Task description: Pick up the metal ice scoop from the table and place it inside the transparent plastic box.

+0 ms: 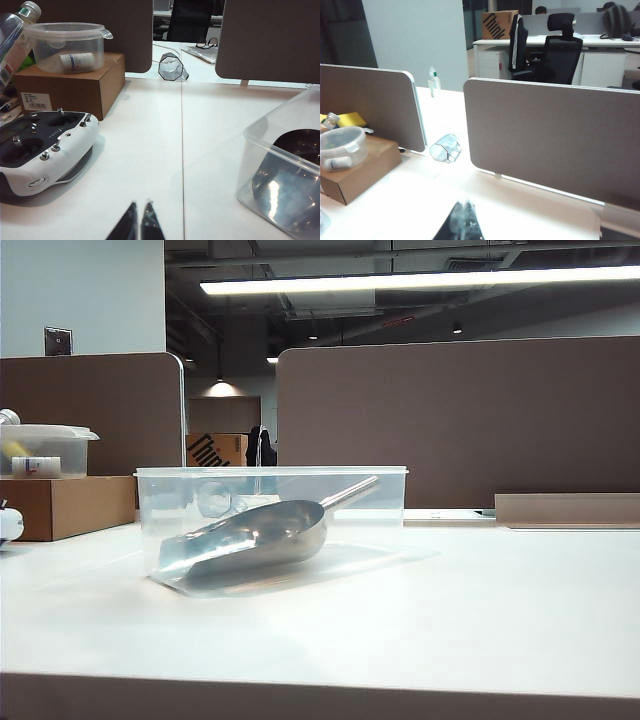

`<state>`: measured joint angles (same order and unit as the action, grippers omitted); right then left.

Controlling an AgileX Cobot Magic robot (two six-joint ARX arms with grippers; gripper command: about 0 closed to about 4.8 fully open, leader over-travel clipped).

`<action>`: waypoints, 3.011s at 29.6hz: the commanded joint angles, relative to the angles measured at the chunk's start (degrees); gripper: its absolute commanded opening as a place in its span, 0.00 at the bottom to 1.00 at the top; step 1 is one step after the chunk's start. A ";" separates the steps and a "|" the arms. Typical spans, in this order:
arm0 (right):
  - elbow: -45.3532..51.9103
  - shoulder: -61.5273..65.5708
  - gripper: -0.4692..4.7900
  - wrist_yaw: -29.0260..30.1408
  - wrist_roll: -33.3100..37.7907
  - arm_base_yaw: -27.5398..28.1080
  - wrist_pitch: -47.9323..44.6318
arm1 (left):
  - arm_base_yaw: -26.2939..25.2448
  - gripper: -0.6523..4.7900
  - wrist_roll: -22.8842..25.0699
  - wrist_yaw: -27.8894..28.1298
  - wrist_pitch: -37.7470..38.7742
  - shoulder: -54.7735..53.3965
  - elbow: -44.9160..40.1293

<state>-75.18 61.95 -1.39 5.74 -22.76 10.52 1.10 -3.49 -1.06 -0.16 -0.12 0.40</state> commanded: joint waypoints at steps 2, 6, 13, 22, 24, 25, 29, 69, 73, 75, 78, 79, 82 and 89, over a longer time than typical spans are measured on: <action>0.13 0.02 0.07 0.00 0.22 -0.07 2.43 | -0.02 0.16 0.02 -0.24 -0.55 -0.04 -0.02; 0.13 0.04 0.07 0.02 0.22 -0.07 4.02 | -0.02 0.16 0.02 -0.24 -0.55 -0.04 -0.02; 0.07 -0.02 0.07 -0.15 -4.02 -0.07 5.22 | 0.02 0.16 0.02 -0.24 -0.55 -0.04 -0.02; 15.65 -6.49 0.07 -3.41 -16.31 2.93 -2.43 | 0.02 0.16 0.02 -0.20 -0.52 -0.04 -0.02; 23.56 -10.36 0.07 -3.43 -14.36 3.76 -8.44 | 0.00 0.16 0.02 -0.26 -0.55 -0.04 -0.02; 28.68 -12.98 0.07 -3.43 -12.72 4.33 -11.93 | 0.00 0.16 0.02 -0.26 -0.55 -0.04 -0.02; 43.74 -22.80 0.07 -3.63 -8.94 6.19 -18.21 | 0.02 0.16 0.02 -0.22 -0.52 -0.04 -0.02; 75.10 -61.77 0.07 5.09 0.50 22.40 -10.29 | 0.04 0.16 0.02 -0.24 -0.55 -0.04 -0.02; 75.10 -61.77 0.07 5.16 0.48 22.38 -10.29 | 0.04 0.16 0.02 -0.24 -0.55 -0.04 -0.02; 75.10 -61.77 0.07 5.16 0.48 22.38 -10.32 | 0.04 0.16 0.02 -0.26 -0.55 -0.04 -0.02; 75.08 -61.77 0.07 5.16 0.48 22.38 -10.32 | 0.04 0.16 0.02 -0.26 -0.55 -0.04 -0.02; 75.08 -61.77 0.07 5.16 0.48 22.38 -10.32 | 0.07 0.16 0.02 -0.26 -0.55 -0.04 -0.02; 75.08 -61.77 0.07 5.16 0.48 22.40 -10.32 | 0.04 0.16 0.02 -0.26 -0.55 -0.04 -0.02; 75.08 -61.77 0.07 5.16 0.48 22.40 -10.32 | 0.04 0.16 0.02 -0.24 -0.55 -0.04 -0.02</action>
<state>-0.23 0.16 3.86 6.02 -0.36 1.13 1.15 -3.49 -1.08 -0.14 -0.12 0.40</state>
